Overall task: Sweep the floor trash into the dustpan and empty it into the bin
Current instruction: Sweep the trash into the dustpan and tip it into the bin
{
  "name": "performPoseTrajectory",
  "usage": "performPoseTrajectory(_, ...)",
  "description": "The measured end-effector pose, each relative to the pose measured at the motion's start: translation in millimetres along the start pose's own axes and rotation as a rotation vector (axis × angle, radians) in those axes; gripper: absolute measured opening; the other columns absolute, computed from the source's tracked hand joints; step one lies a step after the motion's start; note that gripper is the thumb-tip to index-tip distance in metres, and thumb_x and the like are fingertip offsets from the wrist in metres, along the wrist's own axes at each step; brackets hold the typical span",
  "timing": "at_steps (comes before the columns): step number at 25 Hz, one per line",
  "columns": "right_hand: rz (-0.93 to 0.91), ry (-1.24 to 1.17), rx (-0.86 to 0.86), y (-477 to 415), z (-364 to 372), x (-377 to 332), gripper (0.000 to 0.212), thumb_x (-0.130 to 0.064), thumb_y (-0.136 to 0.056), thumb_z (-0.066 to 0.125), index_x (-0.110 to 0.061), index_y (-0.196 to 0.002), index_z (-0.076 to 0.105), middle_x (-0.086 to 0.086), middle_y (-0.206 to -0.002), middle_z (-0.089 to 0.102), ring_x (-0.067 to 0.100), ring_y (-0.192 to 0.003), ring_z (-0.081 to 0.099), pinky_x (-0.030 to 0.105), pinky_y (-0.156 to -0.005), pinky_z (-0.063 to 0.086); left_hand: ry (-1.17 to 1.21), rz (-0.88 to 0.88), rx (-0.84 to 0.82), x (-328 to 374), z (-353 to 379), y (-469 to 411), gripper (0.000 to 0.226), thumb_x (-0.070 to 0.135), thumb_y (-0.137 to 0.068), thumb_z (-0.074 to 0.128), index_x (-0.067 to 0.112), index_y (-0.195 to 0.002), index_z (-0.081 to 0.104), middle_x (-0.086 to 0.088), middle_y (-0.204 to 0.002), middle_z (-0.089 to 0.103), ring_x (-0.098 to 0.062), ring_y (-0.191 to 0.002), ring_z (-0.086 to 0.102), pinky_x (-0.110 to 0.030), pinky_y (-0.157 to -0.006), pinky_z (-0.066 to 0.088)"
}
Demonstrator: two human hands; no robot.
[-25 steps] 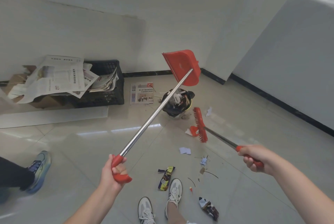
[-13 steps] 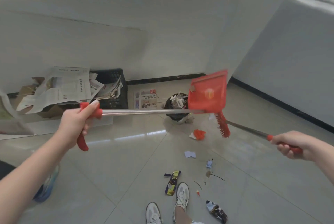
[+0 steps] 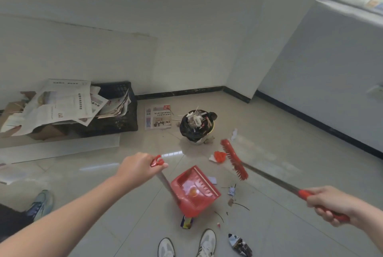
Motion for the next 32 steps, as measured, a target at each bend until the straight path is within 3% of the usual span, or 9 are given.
performPoseTrajectory(3,-0.026,0.117,-0.058,-18.1,-0.2,-17.6,0.041,-0.004,-0.082,0.055,-0.03,-0.114,0.058,0.0,-0.048,0.042,0.01,-0.035,0.033,0.013,-0.039,0.027,-0.089,-0.01,-0.045,-5.6,12.1,-4.4,0.053,0.068,-0.086,0.046,0.023,-0.06,0.041,0.008,-0.058,0.046,-0.02,-0.073,0.058,-0.03,-0.051,0.03)
performPoseTrajectory(8,-0.106,0.23,-0.201,-54.2,29.6,-78.3,0.041,-0.002,-0.083,0.053,-0.016,-0.122,0.059,0.0,-0.049,0.04,0.009,-0.033,0.032,0.012,-0.038,0.027,-0.132,-0.077,0.079,-15.3,1.5,-15.8,0.048,0.065,-0.087,0.047,0.02,-0.084,0.063,0.003,-0.08,0.068,-0.022,-0.088,0.065,-0.029,-0.061,0.041)
performPoseTrajectory(13,-0.215,0.183,-0.306,-74.0,81.3,-155.9,0.04,-0.005,-0.085,0.052,-0.011,-0.124,0.059,0.002,-0.053,0.04,0.008,-0.034,0.034,0.013,-0.037,0.029,-0.153,-0.159,0.166,-20.8,-9.8,-37.3,0.045,0.068,-0.086,0.047,0.026,-0.085,0.064,0.005,-0.087,0.071,-0.022,-0.094,0.066,-0.029,-0.065,0.043)
performPoseTrajectory(20,-0.227,0.028,-0.266,-81.3,125.0,-286.8,0.053,-0.002,-0.084,0.054,0.001,-0.136,0.046,0.001,-0.047,0.043,0.007,-0.03,0.036,0.012,-0.037,0.03,-0.067,-0.305,0.233,-74.0,-27.2,-71.1,0.037,0.063,-0.087,0.051,0.031,-0.094,0.068,0.002,-0.091,0.072,-0.022,-0.096,0.066,-0.028,-0.064,0.037)
performPoseTrajectory(24,-0.2,-0.131,-0.21,-84.2,123.3,-360.4,0.037,0.0,-0.084,0.055,0.0,-0.121,0.058,0.0,-0.046,0.044,0.005,-0.029,0.037,0.013,-0.031,0.03,-0.035,-0.289,0.15,-122.9,-46.7,-109.8,0.041,0.064,-0.086,0.049,0.029,-0.095,0.067,0.005,-0.095,0.071,-0.019,-0.1,0.065,-0.027,-0.063,0.034)
performPoseTrajectory(27,-0.208,-0.246,-0.182,-87.5,117.2,-418.3,0.014,0.003,-0.086,0.052,-0.005,-0.098,0.053,-0.001,-0.042,0.043,0.005,-0.027,0.036,0.013,-0.028,0.027,-0.093,-0.213,0.116,-141.4,-63.2,-141.7,0.048,0.068,-0.086,0.044,0.03,-0.101,0.068,0.004,-0.096,0.072,-0.019,-0.098,0.066,-0.027,-0.061,0.035)
performPoseTrajectory(32,-0.23,-0.221,-0.037,-117.0,103.7,-482.6,0.012,0.002,-0.084,0.052,-0.008,-0.09,0.05,0.004,-0.053,0.042,0.007,-0.028,0.035,0.012,-0.032,0.03,-0.075,-0.154,0.053,-152.2,-70.3,-179.9,0.041,0.067,-0.087,0.044,0.035,-0.101,0.066,0.003,-0.093,0.072,-0.02,-0.095,0.066,-0.028,-0.059,0.037)
Point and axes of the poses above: each hand's wrist, its own y-axis away from the middle knuckle, its own z-axis out of the palm, x = y × z, the point moved 7 cm from there along -y, towards the middle knuckle
